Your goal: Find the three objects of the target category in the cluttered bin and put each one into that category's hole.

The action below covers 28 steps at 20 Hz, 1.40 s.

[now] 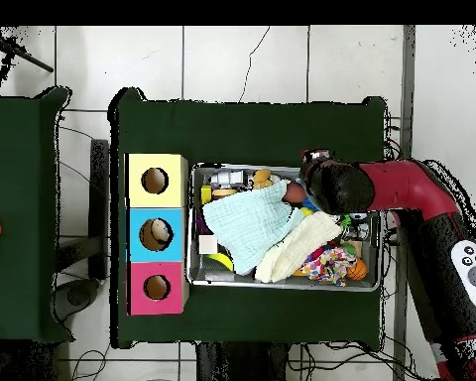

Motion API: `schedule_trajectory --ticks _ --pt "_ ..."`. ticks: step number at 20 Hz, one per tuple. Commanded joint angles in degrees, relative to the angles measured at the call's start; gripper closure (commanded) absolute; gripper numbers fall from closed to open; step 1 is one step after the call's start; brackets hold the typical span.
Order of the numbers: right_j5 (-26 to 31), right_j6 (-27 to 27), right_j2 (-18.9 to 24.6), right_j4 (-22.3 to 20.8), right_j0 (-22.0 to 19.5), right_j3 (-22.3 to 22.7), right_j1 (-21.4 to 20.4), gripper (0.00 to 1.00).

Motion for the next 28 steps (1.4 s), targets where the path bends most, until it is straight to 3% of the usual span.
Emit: schedule_trajectory --ticks 1,17,28 --pt "1.0 -4.4 -1.6 -2.0 -0.2 2.1 1.1 0.0" --pt "-2.5 -4.2 -2.3 -4.1 -0.5 0.3 7.6 0.0" --pt "0.3 -9.3 -0.9 -3.9 -1.1 -3.6 10.1 0.0"
